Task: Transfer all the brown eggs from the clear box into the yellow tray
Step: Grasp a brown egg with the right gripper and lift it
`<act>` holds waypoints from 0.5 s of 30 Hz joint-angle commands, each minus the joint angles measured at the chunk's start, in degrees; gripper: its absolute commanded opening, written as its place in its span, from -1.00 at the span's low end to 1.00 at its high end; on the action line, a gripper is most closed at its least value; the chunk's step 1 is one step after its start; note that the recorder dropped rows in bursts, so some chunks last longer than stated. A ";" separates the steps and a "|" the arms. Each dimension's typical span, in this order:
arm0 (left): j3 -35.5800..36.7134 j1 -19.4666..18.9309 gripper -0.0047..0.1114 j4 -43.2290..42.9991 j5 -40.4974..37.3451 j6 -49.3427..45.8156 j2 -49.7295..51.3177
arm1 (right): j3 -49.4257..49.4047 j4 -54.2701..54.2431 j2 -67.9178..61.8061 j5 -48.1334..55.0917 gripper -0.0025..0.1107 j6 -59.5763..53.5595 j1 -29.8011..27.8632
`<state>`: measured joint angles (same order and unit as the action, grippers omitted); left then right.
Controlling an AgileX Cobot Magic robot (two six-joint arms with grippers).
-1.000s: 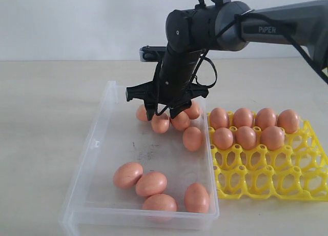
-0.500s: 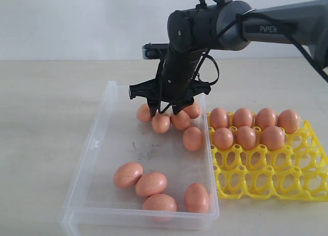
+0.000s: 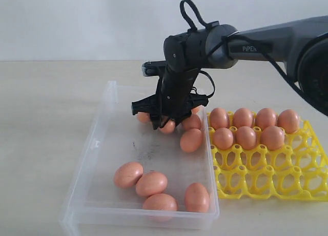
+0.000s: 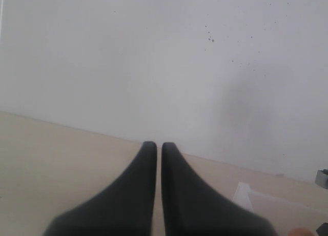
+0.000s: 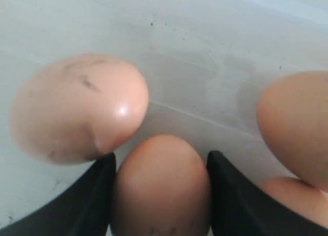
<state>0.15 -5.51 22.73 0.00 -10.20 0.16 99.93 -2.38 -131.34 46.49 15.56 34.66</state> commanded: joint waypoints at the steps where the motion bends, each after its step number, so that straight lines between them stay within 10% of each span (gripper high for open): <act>1: -0.15 0.27 -0.85 0.19 0.00 -0.43 -0.16 | 0.10 2.38 -0.42 -3.10 -0.96 -3.93 0.05; 15: -0.15 0.27 -0.85 0.19 0.00 -0.43 -0.16 | -34.35 15.70 18.99 -75.53 -0.96 -11.08 11.27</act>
<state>0.15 -5.51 22.73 0.00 -10.20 0.16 72.27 12.17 -116.46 -17.86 7.40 45.37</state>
